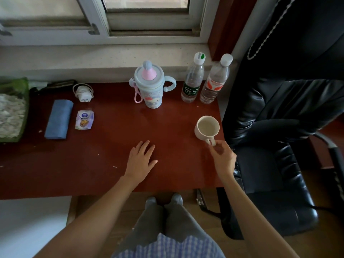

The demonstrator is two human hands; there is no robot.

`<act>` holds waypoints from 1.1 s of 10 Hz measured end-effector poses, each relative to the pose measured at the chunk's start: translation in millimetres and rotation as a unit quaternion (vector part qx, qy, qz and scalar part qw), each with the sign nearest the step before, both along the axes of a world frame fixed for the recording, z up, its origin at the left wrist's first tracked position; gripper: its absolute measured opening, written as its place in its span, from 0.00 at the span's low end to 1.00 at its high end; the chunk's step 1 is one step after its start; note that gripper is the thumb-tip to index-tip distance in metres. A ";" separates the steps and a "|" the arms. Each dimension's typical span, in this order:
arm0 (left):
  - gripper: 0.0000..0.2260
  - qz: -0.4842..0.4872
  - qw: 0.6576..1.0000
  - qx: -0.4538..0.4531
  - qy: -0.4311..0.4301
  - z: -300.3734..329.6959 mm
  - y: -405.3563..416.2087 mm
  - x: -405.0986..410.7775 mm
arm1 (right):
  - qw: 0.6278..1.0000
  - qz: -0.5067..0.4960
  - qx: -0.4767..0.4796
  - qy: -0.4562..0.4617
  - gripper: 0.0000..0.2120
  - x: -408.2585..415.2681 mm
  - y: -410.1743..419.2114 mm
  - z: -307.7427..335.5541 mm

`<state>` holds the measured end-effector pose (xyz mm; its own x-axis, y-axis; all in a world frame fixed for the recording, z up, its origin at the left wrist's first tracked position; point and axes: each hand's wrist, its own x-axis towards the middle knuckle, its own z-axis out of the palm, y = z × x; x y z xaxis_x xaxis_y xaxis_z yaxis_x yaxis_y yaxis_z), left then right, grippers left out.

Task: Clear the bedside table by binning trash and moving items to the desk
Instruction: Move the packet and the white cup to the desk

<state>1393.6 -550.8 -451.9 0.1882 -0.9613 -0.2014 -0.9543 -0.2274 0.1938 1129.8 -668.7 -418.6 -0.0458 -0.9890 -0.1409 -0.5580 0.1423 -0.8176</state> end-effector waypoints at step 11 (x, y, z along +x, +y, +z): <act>0.26 0.002 1.000 0.006 0.022 0.6 0.3 1.0 | 1.000 -0.025 -0.005 -0.006 0.08 50.0 -43.7 14.5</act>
<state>1394.6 -550.5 -451.3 0.1821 -0.9579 -0.2220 -0.9441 -0.2334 0.2328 1179.8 -712.4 -404.1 -0.0939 -0.9867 -0.1324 -0.5403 0.1622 -0.8257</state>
